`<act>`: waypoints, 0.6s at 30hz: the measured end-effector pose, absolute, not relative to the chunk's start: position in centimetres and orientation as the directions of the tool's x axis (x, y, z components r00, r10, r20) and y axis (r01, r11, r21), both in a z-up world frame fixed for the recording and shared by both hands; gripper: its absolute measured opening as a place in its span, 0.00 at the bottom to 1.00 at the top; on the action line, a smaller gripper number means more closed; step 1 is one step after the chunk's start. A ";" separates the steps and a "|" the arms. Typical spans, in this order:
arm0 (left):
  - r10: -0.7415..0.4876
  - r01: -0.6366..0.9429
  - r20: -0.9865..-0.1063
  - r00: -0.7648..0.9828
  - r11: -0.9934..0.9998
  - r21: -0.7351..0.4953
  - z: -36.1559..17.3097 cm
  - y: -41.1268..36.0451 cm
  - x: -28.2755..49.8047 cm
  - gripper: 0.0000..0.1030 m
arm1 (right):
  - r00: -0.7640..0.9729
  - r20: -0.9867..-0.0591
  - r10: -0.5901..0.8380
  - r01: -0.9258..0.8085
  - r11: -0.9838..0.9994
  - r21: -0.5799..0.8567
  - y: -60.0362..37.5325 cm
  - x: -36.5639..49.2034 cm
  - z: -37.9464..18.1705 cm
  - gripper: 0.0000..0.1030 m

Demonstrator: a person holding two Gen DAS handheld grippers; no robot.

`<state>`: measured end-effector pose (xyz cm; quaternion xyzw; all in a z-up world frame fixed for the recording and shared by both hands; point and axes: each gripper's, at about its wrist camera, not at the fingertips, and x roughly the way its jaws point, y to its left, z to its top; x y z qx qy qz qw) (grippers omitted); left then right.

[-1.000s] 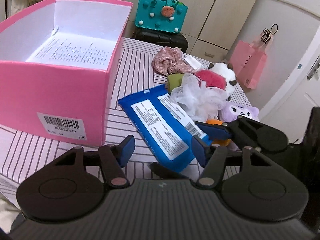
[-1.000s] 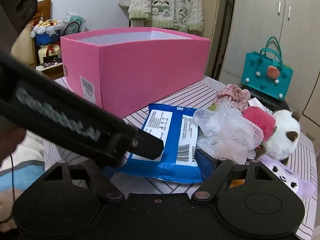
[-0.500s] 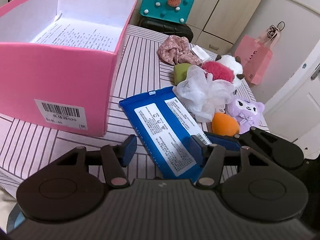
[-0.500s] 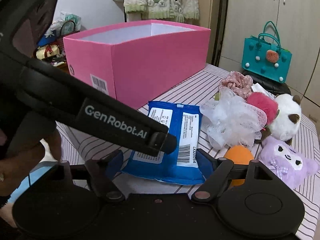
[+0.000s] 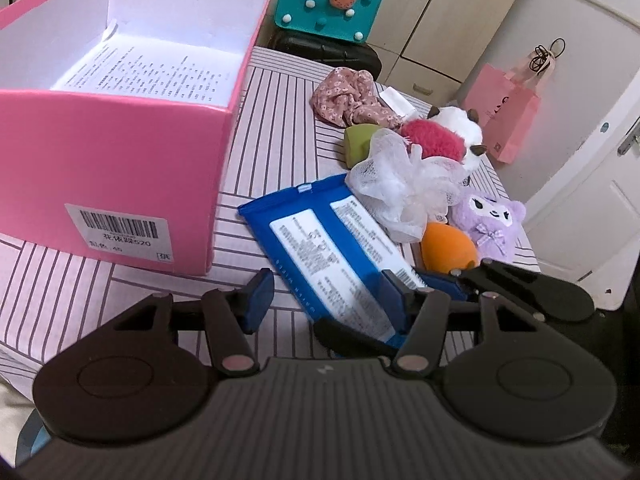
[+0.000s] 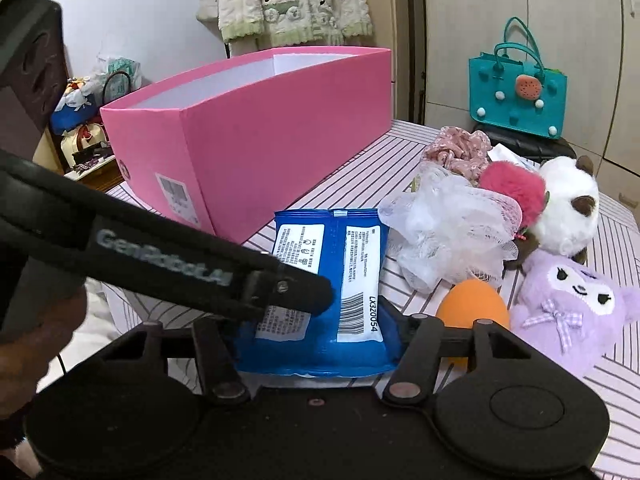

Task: Organize soft objects
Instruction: 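Move the left tool to the blue wipe packet and close on it, then carry the blue packet into the pink box and open the left tool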

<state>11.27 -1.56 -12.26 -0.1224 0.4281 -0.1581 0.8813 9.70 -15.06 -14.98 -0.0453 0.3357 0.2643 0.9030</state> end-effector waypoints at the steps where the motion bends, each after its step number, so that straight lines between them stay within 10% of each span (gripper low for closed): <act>1: -0.382 0.170 -0.713 0.588 0.920 -0.352 -12.3 -1.6 11.2 0.46 | 0.635 -0.629 0.448 -0.507 0.856 0.099 -15.0 9.6 -15.0 0.60; 18: -0.321 0.219 -0.679 0.660 0.947 -0.234 -9.5 -2.8 8.1 0.33 | 0.662 -0.582 0.472 -0.488 0.861 0.143 -15.6 8.3 -13.5 0.54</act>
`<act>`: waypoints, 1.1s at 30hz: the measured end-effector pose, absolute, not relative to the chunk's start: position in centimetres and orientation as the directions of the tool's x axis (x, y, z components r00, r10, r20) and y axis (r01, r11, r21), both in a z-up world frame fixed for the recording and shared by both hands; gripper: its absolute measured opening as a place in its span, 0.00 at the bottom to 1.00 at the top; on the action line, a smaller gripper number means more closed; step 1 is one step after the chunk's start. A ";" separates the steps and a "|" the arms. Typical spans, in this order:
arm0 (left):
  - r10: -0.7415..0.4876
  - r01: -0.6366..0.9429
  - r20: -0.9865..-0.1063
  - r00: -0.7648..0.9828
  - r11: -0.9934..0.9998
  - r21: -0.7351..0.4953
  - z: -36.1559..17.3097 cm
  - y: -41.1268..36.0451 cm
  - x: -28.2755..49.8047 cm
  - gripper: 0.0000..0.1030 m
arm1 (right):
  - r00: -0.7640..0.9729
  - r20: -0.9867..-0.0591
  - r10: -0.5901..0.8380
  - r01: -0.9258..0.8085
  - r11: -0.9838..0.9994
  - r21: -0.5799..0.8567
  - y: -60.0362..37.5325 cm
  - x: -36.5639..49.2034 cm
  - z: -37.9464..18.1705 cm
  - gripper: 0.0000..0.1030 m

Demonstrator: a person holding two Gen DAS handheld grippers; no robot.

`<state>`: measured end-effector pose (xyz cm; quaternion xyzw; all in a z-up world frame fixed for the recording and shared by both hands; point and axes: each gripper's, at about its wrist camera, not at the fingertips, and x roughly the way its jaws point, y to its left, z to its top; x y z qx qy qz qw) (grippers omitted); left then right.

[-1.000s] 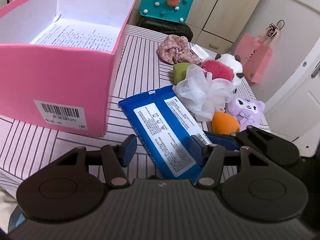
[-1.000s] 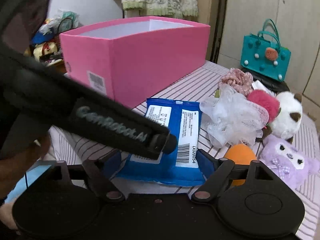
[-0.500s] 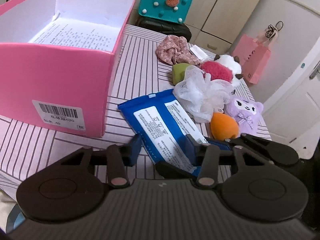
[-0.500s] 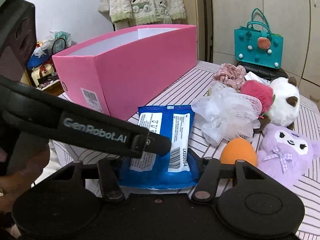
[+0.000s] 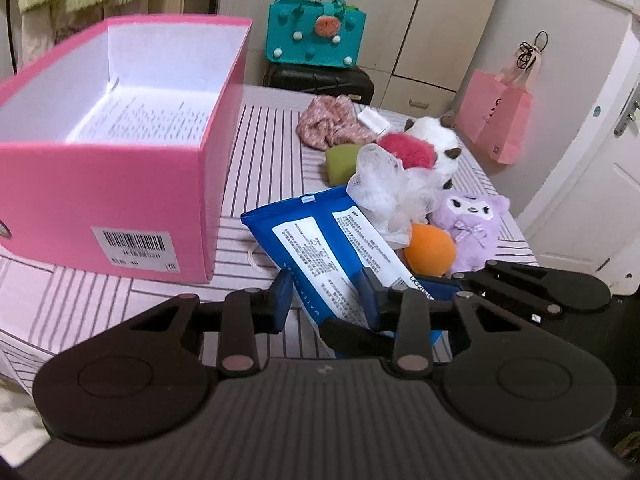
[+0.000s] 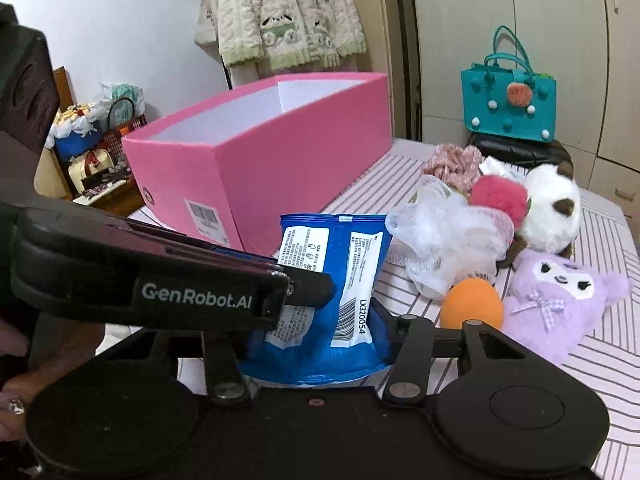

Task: Organize soft objects
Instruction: 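Carry the blue packet into the pink box and open the left tool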

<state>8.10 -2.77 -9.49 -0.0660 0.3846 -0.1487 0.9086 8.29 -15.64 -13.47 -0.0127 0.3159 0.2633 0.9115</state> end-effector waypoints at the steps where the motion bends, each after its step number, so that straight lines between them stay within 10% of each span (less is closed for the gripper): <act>1: -0.321 0.223 -0.679 0.660 0.947 -0.231 -9.1 -2.8 7.9 0.33 | 0.662 -0.580 0.474 -0.487 0.861 0.148 -15.7 8.2 -13.2 0.54; 33: -0.394 0.286 -0.651 0.649 0.919 -0.271 -0.2 4.6 6.0 0.33 | 0.611 -0.610 0.505 -0.581 0.809 0.088 -10.8 5.6 -3.4 0.54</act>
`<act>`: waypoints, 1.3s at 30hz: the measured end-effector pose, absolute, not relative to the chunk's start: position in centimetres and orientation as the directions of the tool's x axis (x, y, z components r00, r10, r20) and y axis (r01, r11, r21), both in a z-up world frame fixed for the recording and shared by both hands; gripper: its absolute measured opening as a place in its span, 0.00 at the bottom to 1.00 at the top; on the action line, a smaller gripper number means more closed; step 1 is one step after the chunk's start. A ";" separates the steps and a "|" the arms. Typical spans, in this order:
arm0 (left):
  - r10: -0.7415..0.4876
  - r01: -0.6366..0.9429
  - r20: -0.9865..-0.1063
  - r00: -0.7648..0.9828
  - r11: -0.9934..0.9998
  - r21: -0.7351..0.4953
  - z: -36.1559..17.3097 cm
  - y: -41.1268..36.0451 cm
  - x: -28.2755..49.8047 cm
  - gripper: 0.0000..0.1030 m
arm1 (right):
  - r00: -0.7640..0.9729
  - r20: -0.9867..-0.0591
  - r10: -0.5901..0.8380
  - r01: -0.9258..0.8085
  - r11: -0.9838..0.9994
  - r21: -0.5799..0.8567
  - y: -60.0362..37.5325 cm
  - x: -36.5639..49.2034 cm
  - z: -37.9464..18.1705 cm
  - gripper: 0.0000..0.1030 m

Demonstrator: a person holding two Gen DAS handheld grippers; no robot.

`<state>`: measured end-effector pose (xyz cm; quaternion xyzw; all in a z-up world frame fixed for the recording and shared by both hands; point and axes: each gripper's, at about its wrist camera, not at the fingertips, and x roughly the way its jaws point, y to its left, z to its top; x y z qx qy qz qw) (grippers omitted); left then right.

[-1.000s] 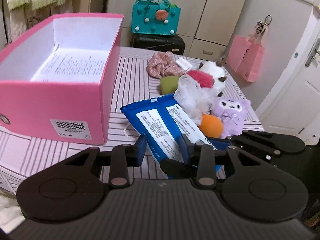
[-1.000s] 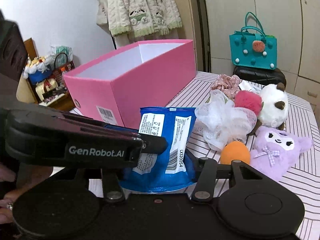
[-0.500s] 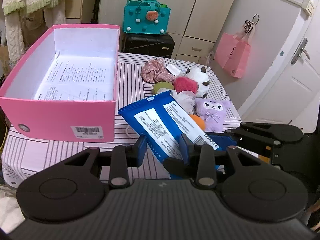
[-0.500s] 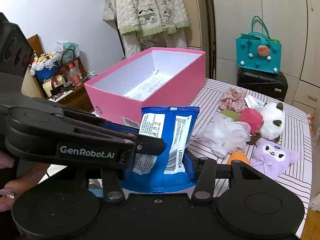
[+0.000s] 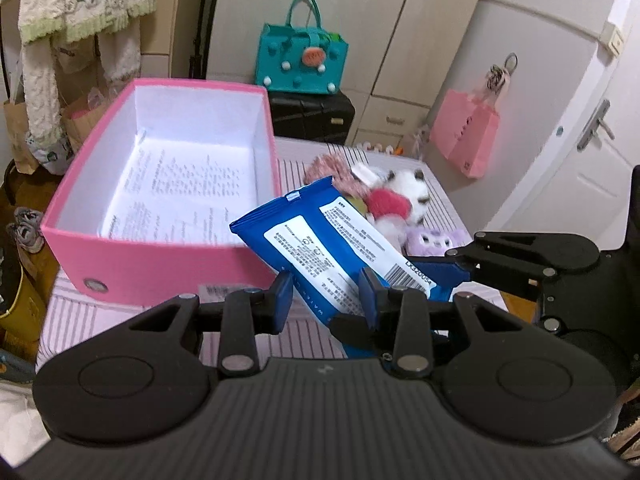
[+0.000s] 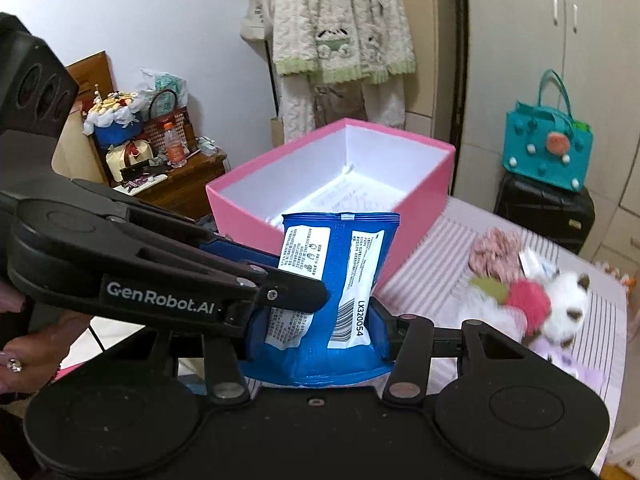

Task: Organize soft objects
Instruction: 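Carry the blue packet into the pink box and open the left tool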

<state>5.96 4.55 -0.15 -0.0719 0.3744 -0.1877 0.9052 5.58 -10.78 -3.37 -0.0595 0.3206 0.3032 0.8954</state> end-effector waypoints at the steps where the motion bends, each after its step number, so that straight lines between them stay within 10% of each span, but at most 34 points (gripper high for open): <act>1: -0.391 0.281 -0.643 0.659 0.920 -0.272 0.1 5.0 6.4 0.33 | 0.612 -0.607 0.508 -0.588 0.805 0.081 -10.5 6.0 -3.0 0.54; 24: -0.289 0.029 -0.714 0.637 0.935 -0.353 -3.9 12.7 25.7 0.34 | 0.418 -0.634 0.651 -0.823 0.567 0.040 -3.5 26.2 -3.7 0.46; 39: -0.298 -0.092 -0.795 0.528 0.911 -0.403 -6.8 13.7 30.6 0.32 | 0.216 -0.814 0.540 -0.937 0.350 -0.016 0.4 34.0 -5.3 0.45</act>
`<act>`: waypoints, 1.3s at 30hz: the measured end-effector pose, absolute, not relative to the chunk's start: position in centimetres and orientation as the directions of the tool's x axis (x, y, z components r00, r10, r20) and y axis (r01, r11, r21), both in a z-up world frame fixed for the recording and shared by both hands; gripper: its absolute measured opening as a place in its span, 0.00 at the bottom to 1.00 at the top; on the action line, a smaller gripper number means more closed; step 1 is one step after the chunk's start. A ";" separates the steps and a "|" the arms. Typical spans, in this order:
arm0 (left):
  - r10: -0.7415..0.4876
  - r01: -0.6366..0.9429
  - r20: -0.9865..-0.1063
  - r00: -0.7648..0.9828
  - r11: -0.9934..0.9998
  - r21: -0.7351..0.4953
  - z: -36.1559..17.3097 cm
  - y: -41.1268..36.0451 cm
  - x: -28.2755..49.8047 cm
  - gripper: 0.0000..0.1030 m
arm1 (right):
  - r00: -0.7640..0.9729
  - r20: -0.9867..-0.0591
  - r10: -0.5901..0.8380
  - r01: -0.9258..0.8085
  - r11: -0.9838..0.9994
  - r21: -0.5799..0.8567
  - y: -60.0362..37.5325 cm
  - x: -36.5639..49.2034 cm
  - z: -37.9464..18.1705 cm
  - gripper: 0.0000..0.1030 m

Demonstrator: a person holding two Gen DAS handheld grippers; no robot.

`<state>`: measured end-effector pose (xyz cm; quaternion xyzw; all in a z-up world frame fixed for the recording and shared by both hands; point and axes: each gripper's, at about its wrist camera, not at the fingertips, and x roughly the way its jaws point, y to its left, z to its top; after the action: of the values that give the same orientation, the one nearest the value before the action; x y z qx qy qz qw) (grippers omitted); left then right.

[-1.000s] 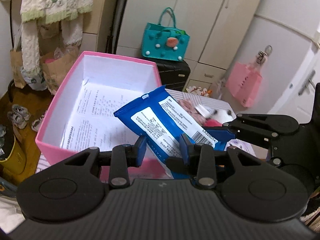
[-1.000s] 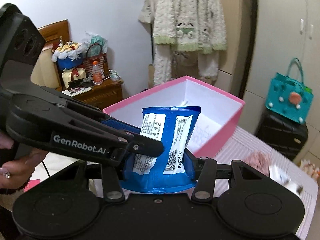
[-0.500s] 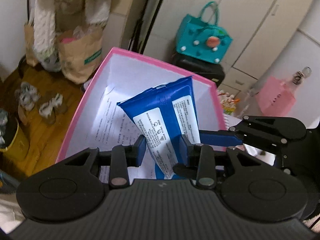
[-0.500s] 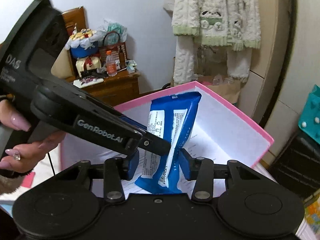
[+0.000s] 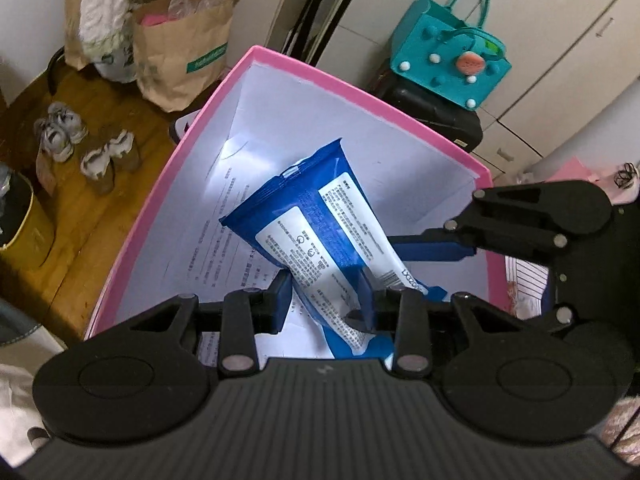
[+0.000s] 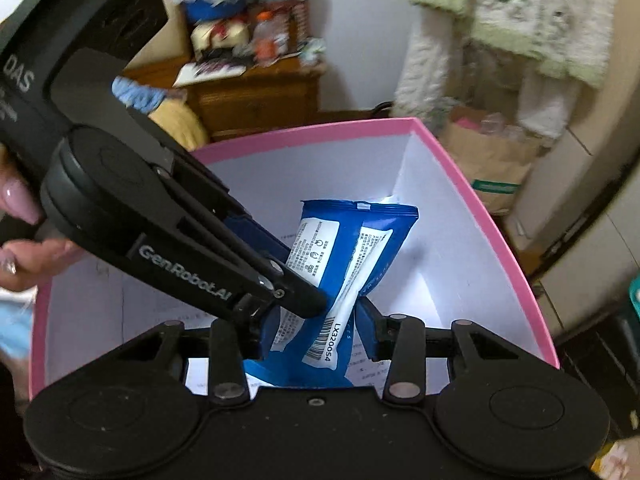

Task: Organize soft objects
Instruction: 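Carry the blue packet into the pink box and open the left tool, then withdraw the left tool from the box back toward the table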

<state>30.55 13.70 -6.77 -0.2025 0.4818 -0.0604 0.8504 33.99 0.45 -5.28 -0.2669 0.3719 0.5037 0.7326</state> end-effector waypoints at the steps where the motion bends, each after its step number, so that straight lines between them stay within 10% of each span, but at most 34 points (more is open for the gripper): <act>1: -0.295 -0.092 -0.798 0.525 0.913 -0.398 -6.7 13.7 30.7 0.32 | 0.201 -0.821 0.535 -0.944 0.330 -0.016 0.6 34.3 -5.4 0.45; 14: -0.191 -0.010 -0.780 0.596 0.969 -0.245 -4.3 12.4 28.2 0.56 | 0.417 -0.775 0.475 -0.895 0.362 -0.260 0.3 31.5 -5.3 0.53; 39: -0.182 0.175 -0.732 0.657 0.981 -0.087 3.8 9.2 14.7 0.67 | 0.458 -0.691 0.560 -0.777 0.629 -0.005 -7.7 18.6 2.5 0.59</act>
<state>14.74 9.25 3.81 -0.0043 0.4024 -0.0979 0.9102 18.63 -7.66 2.54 -0.1621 0.3348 0.3988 0.8382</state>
